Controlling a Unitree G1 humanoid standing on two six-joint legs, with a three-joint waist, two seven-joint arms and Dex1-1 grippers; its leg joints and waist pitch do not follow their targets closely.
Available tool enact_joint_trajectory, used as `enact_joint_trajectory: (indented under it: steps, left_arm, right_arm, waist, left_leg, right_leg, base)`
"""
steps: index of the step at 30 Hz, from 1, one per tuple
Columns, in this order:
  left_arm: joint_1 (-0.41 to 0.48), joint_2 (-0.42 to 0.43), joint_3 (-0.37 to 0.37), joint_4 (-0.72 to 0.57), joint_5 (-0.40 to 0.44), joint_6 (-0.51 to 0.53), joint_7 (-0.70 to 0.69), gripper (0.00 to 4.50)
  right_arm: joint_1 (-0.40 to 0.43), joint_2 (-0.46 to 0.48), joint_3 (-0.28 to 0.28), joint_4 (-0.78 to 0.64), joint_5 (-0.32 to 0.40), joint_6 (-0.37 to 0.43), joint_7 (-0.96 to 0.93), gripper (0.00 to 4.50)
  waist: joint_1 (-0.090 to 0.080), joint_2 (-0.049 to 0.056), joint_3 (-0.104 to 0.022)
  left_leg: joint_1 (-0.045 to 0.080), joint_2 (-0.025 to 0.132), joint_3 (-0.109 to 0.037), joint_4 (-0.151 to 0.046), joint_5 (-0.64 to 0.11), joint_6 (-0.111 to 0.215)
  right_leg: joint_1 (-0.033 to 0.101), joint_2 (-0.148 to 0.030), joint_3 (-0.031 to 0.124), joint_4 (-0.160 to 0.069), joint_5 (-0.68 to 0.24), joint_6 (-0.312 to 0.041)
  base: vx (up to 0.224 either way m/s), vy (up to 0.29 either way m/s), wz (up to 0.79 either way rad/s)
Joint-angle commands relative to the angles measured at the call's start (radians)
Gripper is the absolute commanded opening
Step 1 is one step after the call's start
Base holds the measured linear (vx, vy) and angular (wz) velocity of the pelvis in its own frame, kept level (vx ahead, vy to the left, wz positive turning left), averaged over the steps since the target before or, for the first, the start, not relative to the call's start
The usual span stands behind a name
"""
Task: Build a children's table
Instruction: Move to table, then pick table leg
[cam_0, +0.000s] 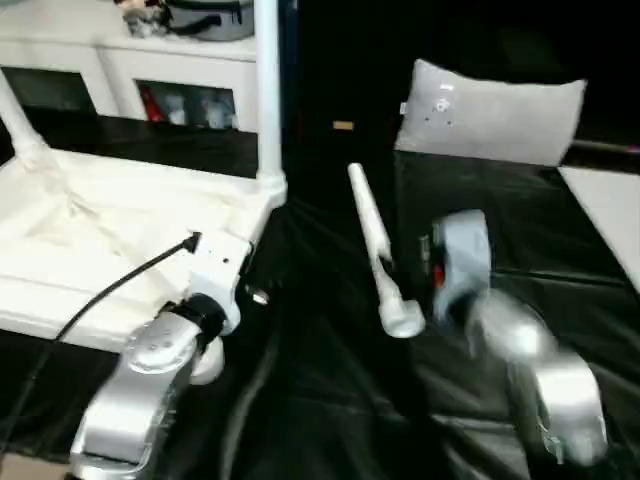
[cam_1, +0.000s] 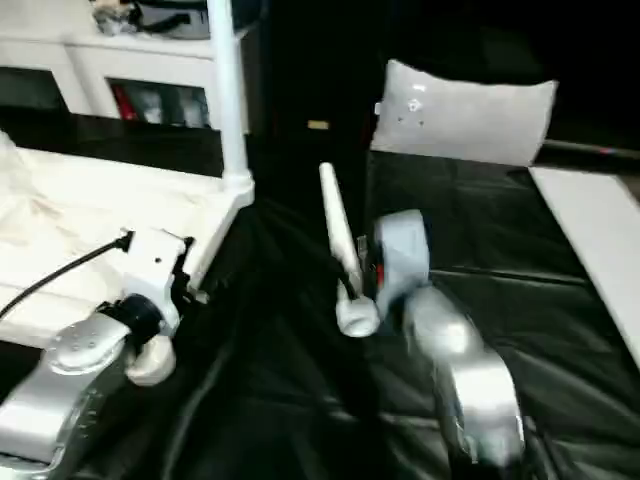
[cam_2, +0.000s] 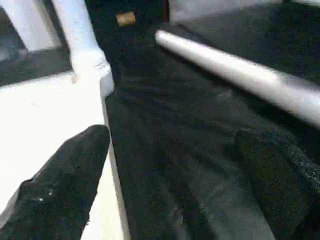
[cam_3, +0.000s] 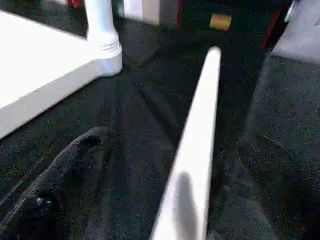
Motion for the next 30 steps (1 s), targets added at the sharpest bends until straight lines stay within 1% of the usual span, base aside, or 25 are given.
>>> enact_joint_trajectory:
  steps: [1, 2, 3, 4, 5, 6, 7, 8, 9, 10, 11, 12, 13, 14, 15, 16, 18, 19, 20, 21, 22, 25, 26, 27, 30]
  left_arm:
    - [-0.018, 0.037, -0.035, -0.029, -0.035, 0.036, -0.074, 4.41]
    - [-0.021, 0.061, -0.046, -0.04, -0.051, 0.049, -0.11, 4.41]
    - [-0.029, 0.09, -0.055, -0.052, -0.073, 0.072, -0.153, 4.41]
    - [-0.032, 0.099, -0.058, -0.056, -0.081, 0.08, -0.167, 4.41]
    - [-0.039, 0.119, -0.063, -0.064, -0.094, 0.09, -0.194, 4.41]
    - [-0.047, 0.14, -0.068, -0.073, -0.106, 0.097, -0.22, 4.41]
    - [-0.055, 0.156, -0.068, -0.084, -0.119, 0.118, -0.238, 4.41]
    - [-0.065, 0.173, -0.067, -0.097, -0.136, 0.145, -0.259, 4.41]
    - [-0.074, 0.189, -0.066, -0.11, -0.153, 0.165, -0.278, 4.41]
    - [-0.077, 0.198, -0.065, -0.118, -0.162, 0.177, -0.288, 4.41]
    - [-0.082, 0.206, -0.066, -0.126, -0.172, 0.189, -0.298, 4.47]
    - [-0.087, 0.217, -0.068, -0.133, -0.179, 0.196, -0.309, 4.47]
    - [-0.094, 0.225, -0.072, -0.139, -0.183, 0.206, -0.317, 4.5]
    - [-0.101, 0.229, -0.073, -0.141, -0.187, 0.215, -0.321, 4.5]
    - [-0.101, 0.229, -0.073, -0.141, -0.187, 0.215, -0.321, 4.5]
    - [-0.105, 0.228, -0.072, -0.145, -0.196, 0.225, -0.323, 4.5]
    - [-0.105, 0.233, -0.071, -0.15, -0.205, 0.232, -0.325, 4.5]
    - [-0.103, 0.237, -0.073, -0.152, -0.205, 0.233, -0.328, 4.5]
    - [-0.103, 0.242, -0.075, -0.155, -0.209, 0.239, -0.33, 4.5]
    - [-0.105, 0.246, -0.077, -0.155, -0.212, 0.243, -0.331, 4.5]
    - [-0.105, 0.246, -0.077, -0.155, -0.212, 0.243, -0.331, 4.5]
    - [-0.107, 0.252, -0.081, -0.156, -0.216, 0.248, -0.335, 4.5]
    - [-0.11, 0.256, -0.083, -0.156, -0.219, 0.252, -0.34, 4.5]
    - [-0.111, 0.257, -0.084, -0.155, -0.22, 0.253, -0.342, 4.5]
    - [-0.113, 0.259, -0.089, -0.151, -0.219, 0.252, -0.347, 4.5]
  right_arm:
    - [-0.064, -0.013, -0.032, 0.095, 0.002, 0.098, -0.019, 4.5]
    - [-0.113, -0.013, -0.038, 0.151, 0.009, 0.133, -0.016, 4.5]
    - [-0.179, -0.003, -0.056, 0.232, 0.026, 0.177, -0.013, 4.5]
    - [-0.201, 0.001, -0.064, 0.259, 0.033, 0.192, -0.012, 4.5]
    - [-0.242, -0.004, -0.057, 0.32, 0.025, 0.208, -0.002, 4.5]
    - [-0.281, -0.014, -0.044, 0.379, 0.011, 0.222, 0.011, 4.5]
    - [-0.314, -0.011, -0.053, 0.436, 0.012, 0.233, 0.008, 4.5]
    - [-0.35, -0.01, -0.061, 0.499, 0.014, 0.243, 0.009, 4.5]
    - [-0.381, -0.014, -0.057, 0.555, 0.012, 0.251, 0.018, 4.5]
    - [-0.396, -0.014, -0.059, 0.583, 0.015, 0.255, 0.023, 4.5]
    - [-0.41, -0.014, -0.065, 0.612, 0.021, 0.258, 0.029, 4.33]
    - [-0.425, -0.015, -0.065, 0.645, 0.025, 0.261, 0.041, 4.33]
    - [-0.441, -0.019, -0.062, 0.69, 0.024, 0.258, 0.054, 4.22]
    - [-0.457, -0.022, -0.062, 0.732, 0.026, 0.26, 0.067, 4.12]
    - [-0.457, -0.022, -0.062, 0.732, 0.026, 0.26, 0.067, 4.12]
    - [-0.467, -0.025, -0.055, 0.77, 0.026, 0.257, 0.088, 4.03]
    - [-0.48, -0.027, -0.052, 0.801, 0.024, 0.255, 0.097, 3.75]
    - [-0.484, -0.028, -0.051, 0.81, 0.025, 0.256, 0.102, 3.75]
    - [-0.493, -0.029, -0.052, 0.83, 0.025, 0.255, 0.108, 3.68]
    - [-0.5, -0.031, -0.052, 0.847, 0.028, 0.256, 0.117, 3.6]
    - [-0.5, -0.031, -0.052, 0.847, 0.028, 0.256, 0.117, 3.51]
    - [-0.508, -0.034, -0.051, 0.864, 0.027, 0.255, 0.127, 3.23]
    - [-0.515, -0.038, -0.043, 0.883, 0.025, 0.251, 0.146, 3.14]
    - [-0.517, -0.04, -0.04, 0.891, 0.023, 0.249, 0.153, 3.03]
    - [-0.52, -0.042, -0.039, 0.901, 0.023, 0.252, 0.166, 2.79]
  waist:
    - [-0.011, 0.023, -0.054]
    - [-0.007, 0.024, -0.047]
    - [-0.009, 0.022, -0.042]
    - [-0.011, 0.021, -0.036]
    - [-0.01, 0.016, -0.032]
    - [-0.011, 0.018, -0.031]
    - [-0.011, 0.012, -0.032]
    - [-0.013, 0.014, -0.032]
    - [-0.013, 0.012, -0.033]
    - [-0.012, 0.014, -0.033]
    - [-0.012, 0.014, -0.033]
    - [-0.011, 0.012, -0.034]
    - [-0.01, 0.008, -0.034]
    - [-0.01, 0.009, -0.036]
    - [-0.009, 0.012, -0.036]
    - [-0.007, 0.01, -0.039]
    - [-0.005, 0.012, -0.044]
    - [-0.002, 0.01, -0.048]
    - [-0.001, 0.011, -0.048]
    - [0.0, 0.011, -0.046]
    - [0.002, 0.012, -0.043]
    - [0.006, 0.012, -0.038]
    - [0.005, 0.02, -0.038]
    - [0.003, 0.017, -0.038]
    - [0.003, 0.016, -0.039]
  left_leg:
    - [0.0, 0.059, -0.013, -0.081, 0.434, -0.077]
    - [-0.006, 0.064, -0.006, -0.091, 0.246, -0.096]
    - [-0.007, 0.067, -0.005, -0.097, 0.152, -0.104]
    - [-0.01, 0.068, -0.005, -0.105, 0.002, -0.105]
    - [-0.005, 0.071, -0.001, -0.106, -0.069, -0.085]
    - [-0.005, 0.07, 0.001, -0.106, -0.09, -0.067]
    - [-0.005, 0.072, 0.003, -0.107, -0.089, -0.058]
    - [-0.007, 0.071, 0.007, -0.105, -0.087, -0.048]
    - [-0.008, 0.072, 0.011, -0.103, -0.08, -0.04]
    - [-0.008, 0.072, 0.013, -0.104, -0.074, -0.036]
    - [-0.01, 0.074, 0.015, -0.103, -0.069, -0.037]
    - [-0.013, 0.077, 0.02, -0.104, -0.055, -0.029]
    - [-0.013, 0.079, 0.025, -0.104, -0.052, -0.025]
    - [-0.014, 0.082, 0.029, -0.104, -0.047, -0.024]
    - [-0.016, 0.084, 0.03, -0.105, -0.041, -0.026]
    - [-0.017, 0.085, 0.033, -0.104, -0.019, -0.025]
    - [-0.021, 0.086, 0.034, -0.102, 0.016, -0.019]
    - [-0.023, 0.087, 0.036, -0.1, 0.045, -0.012]
    - [-0.026, 0.088, 0.036, -0.1, 0.061, -0.006]
    - [-0.026, 0.088, 0.038, -0.1, 0.057, -0.004]
    - [-0.025, 0.089, 0.039, -0.101, 0.029, -0.006]
    - [-0.023, 0.093, 0.042, -0.106, -0.031, -0.021]
    - [-0.02, 0.095, 0.042, -0.107, -0.052, -0.031]
    - [-0.02, 0.095, 0.043, -0.108, -0.062, -0.033]
    - [-0.021, 0.096, 0.045, -0.109, -0.071, -0.037]
  right_leg:
    - [0.066, -0.064, 0.034, -0.034, 0.288, -0.212]
    - [0.071, -0.076, 0.041, -0.044, 0.165, -0.218]
    - [0.071, -0.079, 0.044, -0.049, 0.094, -0.22]
    - [0.072, -0.087, 0.049, -0.057, -0.046, -0.223]
    - [0.066, -0.094, 0.054, -0.068, -0.137, -0.224]
    - [0.062, -0.096, 0.056, -0.071, -0.194, -0.229]
    - [0.062, -0.097, 0.056, -0.074, -0.21, -0.229]
    - [0.058, -0.099, 0.057, -0.075, -0.234, -0.235]
    - [0.057, -0.1, 0.056, -0.075, -0.253, -0.234]
    - [0.056, -0.099, 0.055, -0.077, -0.255, -0.234]
    - [0.056, -0.098, 0.054, -0.076, -0.252, -0.236]
    - [0.055, -0.097, 0.05, -0.076, -0.246, -0.237]
    - [0.054, -0.096, 0.05, -0.079, -0.244, -0.237]
    - [0.053, -0.096, 0.047, -0.075, -0.239, -0.243]
    - [0.055, -0.097, 0.045, -0.074, -0.231, -0.245]
    - [0.055, -0.095, 0.044, -0.074, -0.198, -0.246]
    - [0.058, -0.096, 0.041, -0.067, -0.141, -0.259]
    - [0.06, -0.096, 0.04, -0.064, -0.099, -0.267]
    - [0.058, -0.096, 0.038, -0.061, -0.076, -0.271]
    - [0.057, -0.095, 0.036, -0.064, -0.082, -0.272]
    - [0.055, -0.095, 0.035, -0.068, -0.118, -0.271]
    - [0.05, -0.096, 0.033, -0.077, -0.22, -0.245]
    - [0.046, -0.095, 0.031, -0.078, -0.243, -0.237]
    - [0.045, -0.094, 0.03, -0.079, -0.252, -0.234]
    - [0.045, -0.094, 0.031, -0.08, -0.269, -0.222]
  base:
    - [0.0, 0.0, 0.0]
    - [0.0, 0.0, 0.0]
    - [-0.067, 0.014, -0.04]
    - [-0.06, -0.002, -0.02]
    - [-0.06, -0.002, -0.02]
    - [0.0, 0.0, 0.0]
    - [0.0, 0.0, 0.0]
    - [0.0, 0.0, 0.0]
    - [0.0, 0.0, 0.0]
    - [0.0, 0.0, 0.0]
    - [0.0, 0.0, 0.0]
    - [0.0, 0.0, 0.0]
    - [0.0, 0.0, 0.0]
    - [0.0, 0.0, 0.0]
    - [0.0, 0.0, 0.0]
    - [0.0, 0.0, 0.0]
    - [0.0, 0.0, 0.0]
    - [0.0, 0.0, 0.0]
    - [0.0, 0.0, 0.0]
    - [0.0, 0.0, 0.0]
    - [0.0, 0.0, 0.0]
    - [0.0, 0.0, 0.0]
    - [0.0, 0.0, 0.0]
    - [0.0, 0.0, 0.0]
    - [0.0, 0.0, 0.0]
